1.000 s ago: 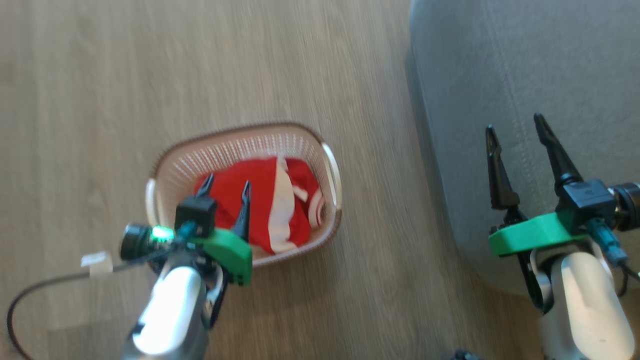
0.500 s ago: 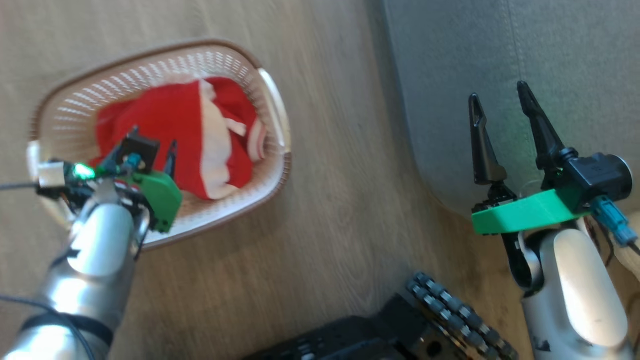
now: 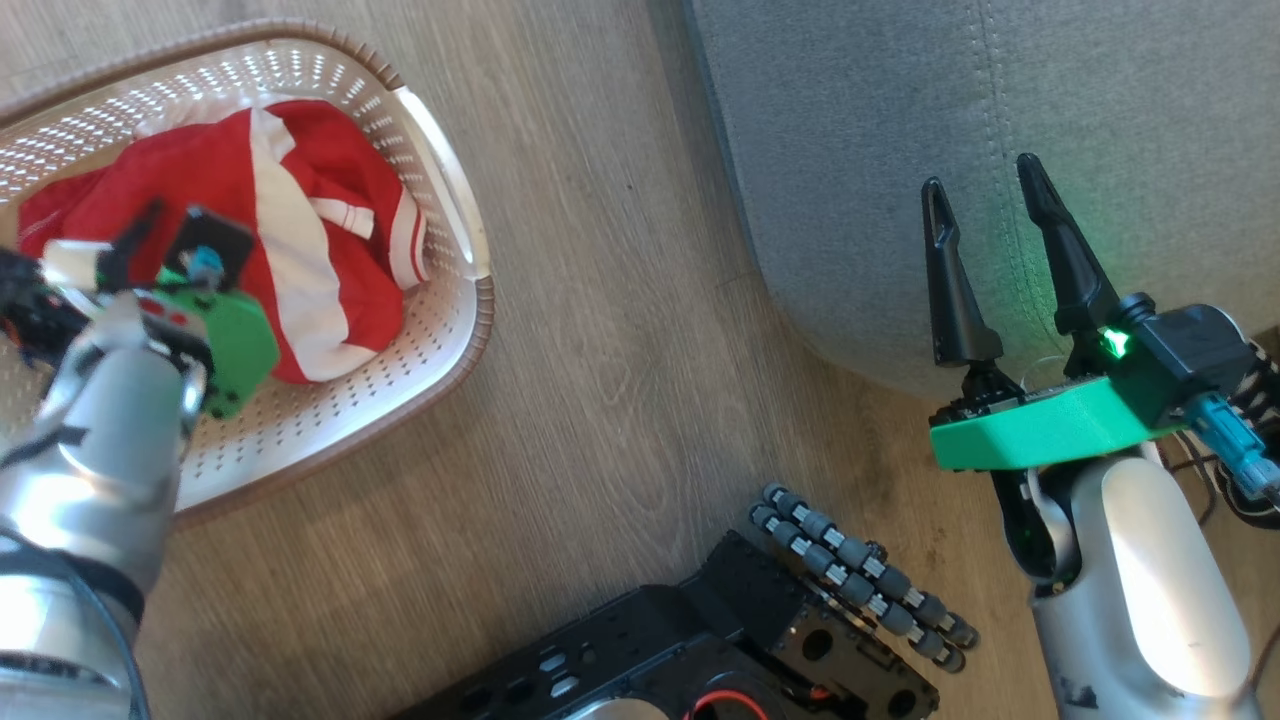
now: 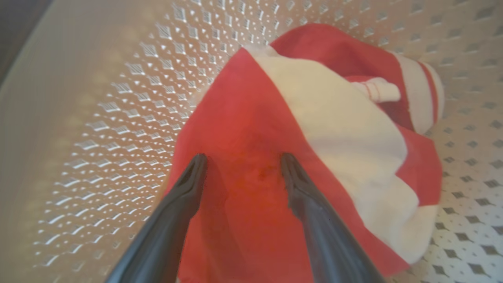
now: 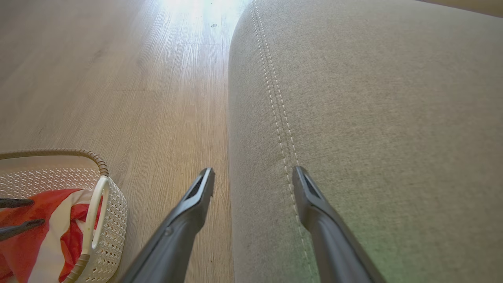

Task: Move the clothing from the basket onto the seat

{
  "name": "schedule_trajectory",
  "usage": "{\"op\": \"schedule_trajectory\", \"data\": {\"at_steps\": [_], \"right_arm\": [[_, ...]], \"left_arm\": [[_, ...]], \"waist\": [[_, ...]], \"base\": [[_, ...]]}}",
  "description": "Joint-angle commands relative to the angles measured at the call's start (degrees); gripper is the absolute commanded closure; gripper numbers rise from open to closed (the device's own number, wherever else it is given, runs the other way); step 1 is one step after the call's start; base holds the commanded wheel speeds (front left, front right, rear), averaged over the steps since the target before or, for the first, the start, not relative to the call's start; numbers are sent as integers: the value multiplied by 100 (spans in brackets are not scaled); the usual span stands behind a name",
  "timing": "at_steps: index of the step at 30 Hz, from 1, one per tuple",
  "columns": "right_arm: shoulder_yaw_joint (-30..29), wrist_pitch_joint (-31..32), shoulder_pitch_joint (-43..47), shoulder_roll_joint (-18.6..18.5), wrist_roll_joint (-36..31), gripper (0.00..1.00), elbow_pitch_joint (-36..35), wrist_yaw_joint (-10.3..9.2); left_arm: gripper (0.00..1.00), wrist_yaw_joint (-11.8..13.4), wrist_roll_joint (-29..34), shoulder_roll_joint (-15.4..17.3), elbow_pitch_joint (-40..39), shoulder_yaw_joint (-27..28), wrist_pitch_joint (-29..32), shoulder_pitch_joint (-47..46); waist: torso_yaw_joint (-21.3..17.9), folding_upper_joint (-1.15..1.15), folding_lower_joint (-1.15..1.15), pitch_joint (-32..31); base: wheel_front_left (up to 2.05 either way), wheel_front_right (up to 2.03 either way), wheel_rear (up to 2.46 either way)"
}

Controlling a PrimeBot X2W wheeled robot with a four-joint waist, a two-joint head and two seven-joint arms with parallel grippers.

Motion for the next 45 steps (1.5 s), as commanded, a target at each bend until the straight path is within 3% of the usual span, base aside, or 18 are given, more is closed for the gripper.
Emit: {"op": "schedule_trajectory", "data": {"at_steps": [1,7,19,23,24,26,34,45], "right_arm": [[56,-54,320,-58,58,0,-169,-1],[30,-54,375,-58,125,0,-215,-1],[116,-54,409,-58,211,0,-307,-1],[161,-54,424,-58,241,0,-285,-1],[164,-54,423,-58,259,0,-275,-1],[163,-54,409,-58,273,0,-264,-1],[167,-54,281,-58,234,0,-245,-1],[378,-54,-161,-58,249,0,-52,-1]], "left_arm": [[0,144,47,184,-8,68,-60,-56],[0,191,138,132,394,-112,-4,-277],[0,-383,46,168,583,-305,834,-406],[2,-446,5,211,589,-322,896,-368],[39,-482,-16,218,590,-323,929,-350],[100,-545,-51,226,592,-332,969,-330],[100,-676,-202,193,596,-342,896,-343],[100,-299,-527,215,597,-167,198,-149]], "waist": [[-29,0,0,18],[-74,0,0,51],[-53,0,0,166],[-53,0,0,156],[-52,0,0,151],[-52,0,0,141],[-12,0,0,113],[2,0,0,-386]], "base": [[0,0,0],[0,0,0],[0,0,0],[0,0,0],[0,0,0],[0,0,0],[0,0,0],[0,0,0]]}}
